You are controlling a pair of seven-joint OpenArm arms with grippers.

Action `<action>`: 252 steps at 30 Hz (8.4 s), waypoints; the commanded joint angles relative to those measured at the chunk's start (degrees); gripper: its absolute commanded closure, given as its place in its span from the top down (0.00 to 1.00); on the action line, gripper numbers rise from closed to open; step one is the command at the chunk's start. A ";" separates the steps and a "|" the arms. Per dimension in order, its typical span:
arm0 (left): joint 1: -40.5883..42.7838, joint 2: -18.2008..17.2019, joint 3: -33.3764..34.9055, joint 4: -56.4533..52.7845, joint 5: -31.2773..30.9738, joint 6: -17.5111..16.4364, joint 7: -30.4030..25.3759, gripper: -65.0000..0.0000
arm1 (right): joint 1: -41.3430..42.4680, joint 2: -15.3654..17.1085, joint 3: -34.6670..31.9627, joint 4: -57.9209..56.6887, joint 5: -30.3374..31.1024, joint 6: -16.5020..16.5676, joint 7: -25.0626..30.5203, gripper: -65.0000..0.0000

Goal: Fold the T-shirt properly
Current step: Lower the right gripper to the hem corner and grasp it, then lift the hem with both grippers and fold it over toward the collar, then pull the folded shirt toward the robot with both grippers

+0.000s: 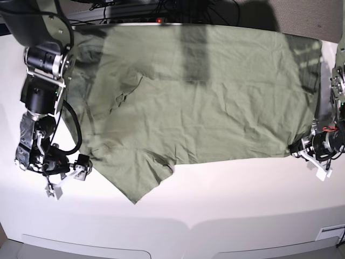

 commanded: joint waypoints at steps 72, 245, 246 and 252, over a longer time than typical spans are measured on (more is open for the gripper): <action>4.26 0.94 0.00 20.72 -8.13 -0.48 7.91 0.00 | 0.37 9.11 -16.48 7.41 17.97 8.91 -2.67 0.00; 45.75 2.51 -14.36 66.75 -21.35 5.35 28.46 0.00 | -4.28 4.57 -18.05 -2.21 17.84 7.93 -11.39 0.00; 45.75 2.51 -14.36 66.75 -21.33 5.35 28.46 0.00 | -4.31 4.55 -18.05 -1.62 18.60 7.96 -11.76 0.00; 45.75 2.51 -14.36 66.75 -21.33 5.35 28.46 0.00 | -5.09 4.57 -18.05 7.37 20.55 8.91 -15.41 0.00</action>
